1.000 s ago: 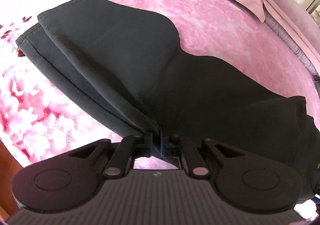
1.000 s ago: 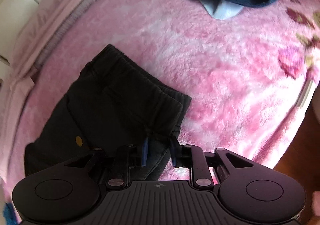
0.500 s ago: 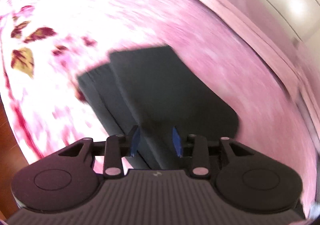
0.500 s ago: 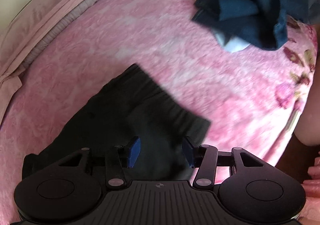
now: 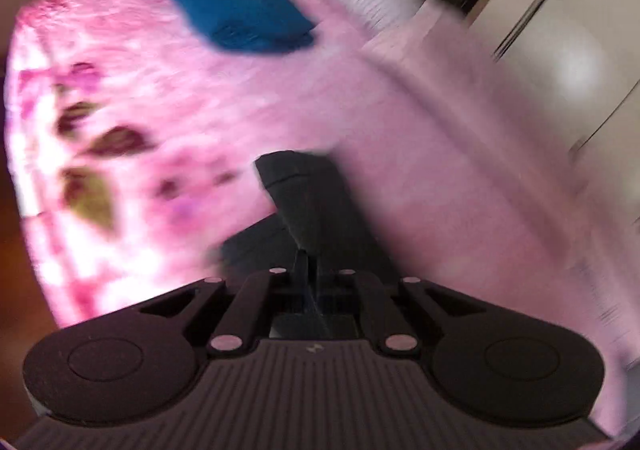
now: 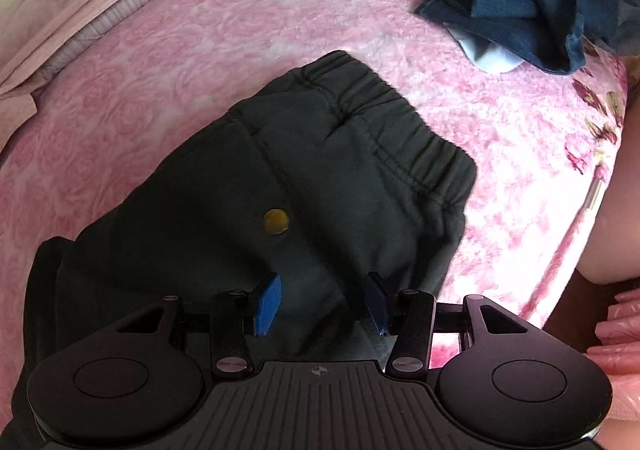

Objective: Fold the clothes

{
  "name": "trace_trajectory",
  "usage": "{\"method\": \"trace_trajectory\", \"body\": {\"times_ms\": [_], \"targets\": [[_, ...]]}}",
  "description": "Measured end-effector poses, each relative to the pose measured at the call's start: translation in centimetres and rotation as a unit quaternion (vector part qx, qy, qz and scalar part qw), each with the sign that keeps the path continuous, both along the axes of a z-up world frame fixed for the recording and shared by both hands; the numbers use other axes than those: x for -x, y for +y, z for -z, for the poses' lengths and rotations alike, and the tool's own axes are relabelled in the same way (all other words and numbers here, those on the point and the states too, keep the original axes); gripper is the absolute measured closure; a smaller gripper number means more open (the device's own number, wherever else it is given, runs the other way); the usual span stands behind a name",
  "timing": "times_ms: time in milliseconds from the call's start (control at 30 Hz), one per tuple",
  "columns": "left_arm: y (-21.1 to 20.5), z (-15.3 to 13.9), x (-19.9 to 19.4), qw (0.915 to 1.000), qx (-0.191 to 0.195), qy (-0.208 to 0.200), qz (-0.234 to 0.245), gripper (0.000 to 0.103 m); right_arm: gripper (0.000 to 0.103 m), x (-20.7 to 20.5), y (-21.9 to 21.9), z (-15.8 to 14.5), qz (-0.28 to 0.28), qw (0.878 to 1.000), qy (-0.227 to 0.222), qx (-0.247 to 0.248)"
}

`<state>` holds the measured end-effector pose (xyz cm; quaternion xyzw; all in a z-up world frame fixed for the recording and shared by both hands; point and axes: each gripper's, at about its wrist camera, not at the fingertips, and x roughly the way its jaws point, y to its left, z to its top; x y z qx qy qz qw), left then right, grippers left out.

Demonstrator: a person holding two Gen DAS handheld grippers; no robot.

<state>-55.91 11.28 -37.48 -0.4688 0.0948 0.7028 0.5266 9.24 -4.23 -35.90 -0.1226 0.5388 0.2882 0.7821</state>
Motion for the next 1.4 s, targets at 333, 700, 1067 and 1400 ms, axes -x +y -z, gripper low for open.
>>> {"method": "trace_trajectory", "body": {"times_ms": [333, 700, 1067, 1400], "targets": [[0.0, 1.4, 0.7, 0.9978, 0.043, 0.039, -0.033, 0.093, 0.053, -0.7, -1.0, 0.3, -0.020, 1.000, 0.019, -0.015], [1.1, -2.8, -8.6, 0.9919, 0.031, 0.038, 0.117, 0.093, 0.053, -7.4, -8.9, -0.1, 0.046, 0.986, 0.085, -0.139], [2.3, -2.1, -20.6, 0.9703, 0.047, 0.003, 0.237, 0.093, 0.078, -13.6, -12.7, 3.7, 0.124, 0.953, 0.157, -0.226], [3.3, -2.0, -25.9, 0.9332, 0.059, 0.032, 0.353, 0.093, 0.068, -12.8, -12.6, 4.2, 0.080, 0.979, 0.113, -0.150]]}}
